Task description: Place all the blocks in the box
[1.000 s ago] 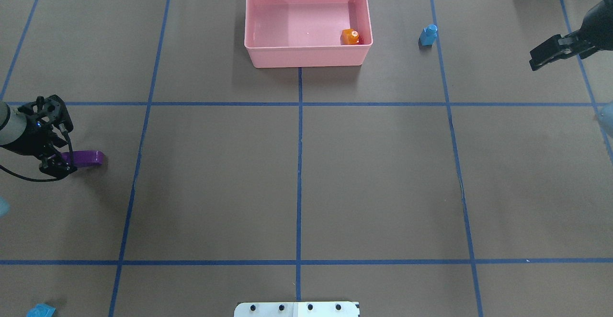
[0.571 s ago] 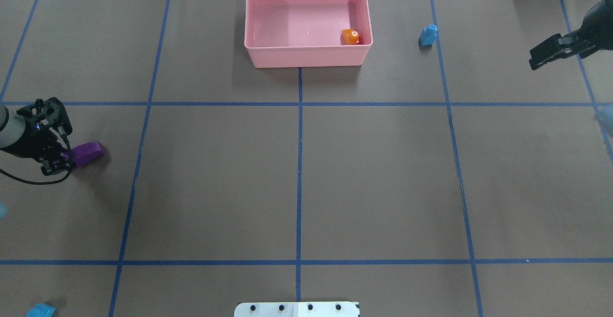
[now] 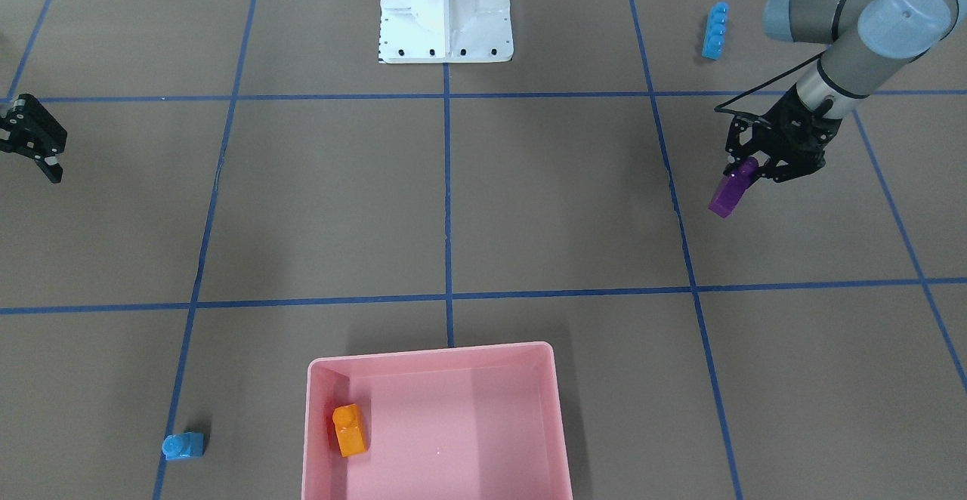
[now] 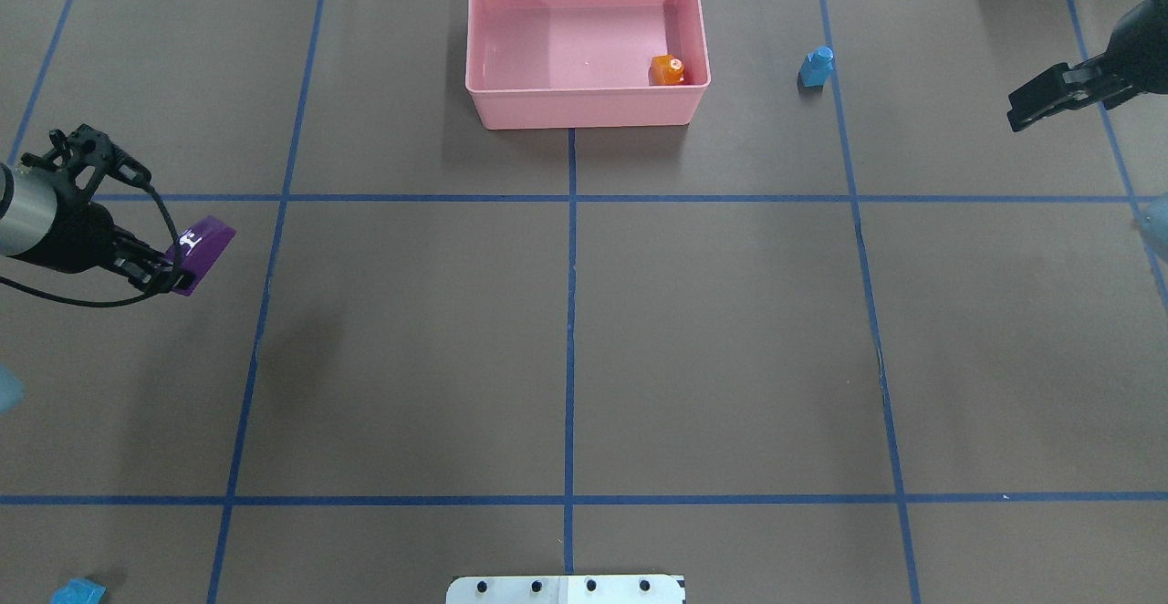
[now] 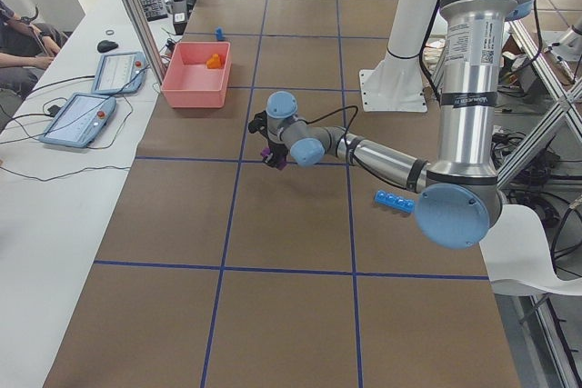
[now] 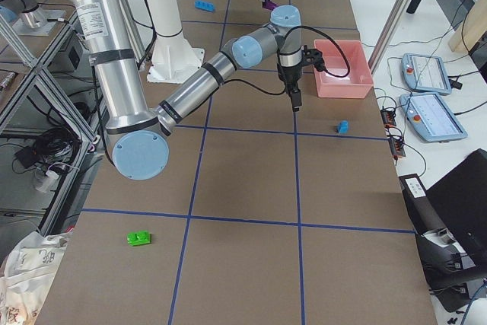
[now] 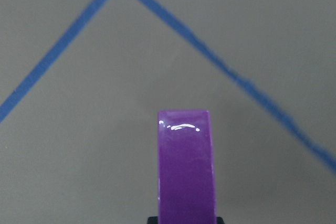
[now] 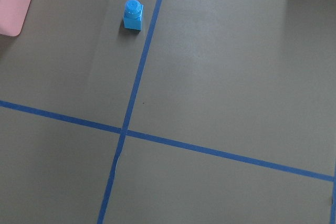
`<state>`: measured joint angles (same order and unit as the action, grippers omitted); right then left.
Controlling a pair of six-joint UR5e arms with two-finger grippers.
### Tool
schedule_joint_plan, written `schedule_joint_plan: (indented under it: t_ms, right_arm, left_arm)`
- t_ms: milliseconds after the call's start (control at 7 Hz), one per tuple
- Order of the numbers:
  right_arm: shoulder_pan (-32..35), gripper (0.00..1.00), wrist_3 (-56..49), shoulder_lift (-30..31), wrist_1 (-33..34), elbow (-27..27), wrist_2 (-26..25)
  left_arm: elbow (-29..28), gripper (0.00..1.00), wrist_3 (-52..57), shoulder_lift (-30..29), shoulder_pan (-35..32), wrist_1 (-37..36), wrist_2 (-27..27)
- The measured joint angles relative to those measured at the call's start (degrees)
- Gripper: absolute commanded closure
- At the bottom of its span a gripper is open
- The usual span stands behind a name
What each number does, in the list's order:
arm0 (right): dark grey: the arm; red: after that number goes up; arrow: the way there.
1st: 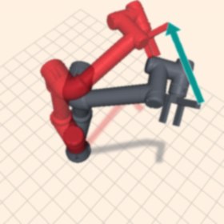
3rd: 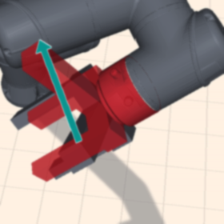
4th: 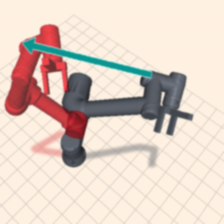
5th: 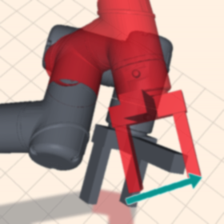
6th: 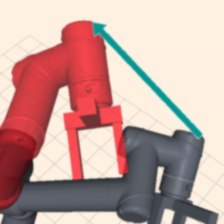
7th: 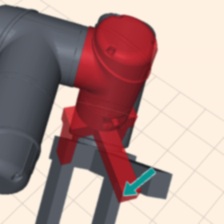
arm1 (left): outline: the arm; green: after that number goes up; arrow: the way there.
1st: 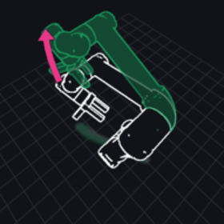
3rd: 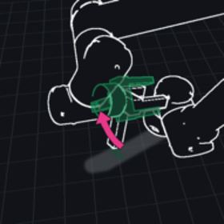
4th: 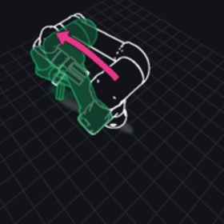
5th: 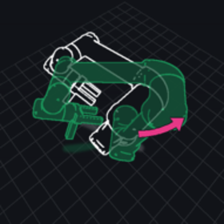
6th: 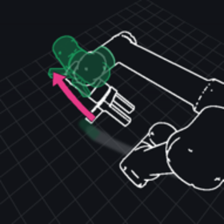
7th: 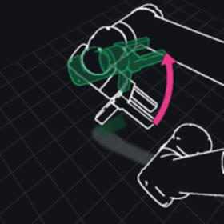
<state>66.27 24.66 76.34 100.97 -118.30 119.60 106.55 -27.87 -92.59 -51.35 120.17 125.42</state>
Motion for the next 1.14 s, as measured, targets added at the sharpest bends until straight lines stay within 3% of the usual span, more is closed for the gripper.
schedule_joint_plan:
  t_ms: [286, 571, 857, 1143]
  right_arm:
    - [-0.1, 0.0, 0.3, 0.0, -2.0, 1.4, 0.0]
    - [-0.2, 0.0, 0.6, -1.6, -5.5, 5.6, -0.1]
    - [-1.0, 0.0, 1.3, -6.4, -7.9, 12.6, -0.1]
    - [-2.3, 0.0, 1.5, -12.4, -9.6, 21.0, -0.2]
  left_arm:
    - [1.0, 1.0, -22.4, -10.5, 0.2, 0.2, -2.2]
    - [-2.7, 1.0, -39.9, -23.3, 1.4, 0.1, -11.1]
    - [-15.2, 1.0, -46.5, -36.5, 6.2, 0.3, -24.9]
    - [-33.1, 1.0, -49.4, -48.5, 10.0, 2.5, -35.9]
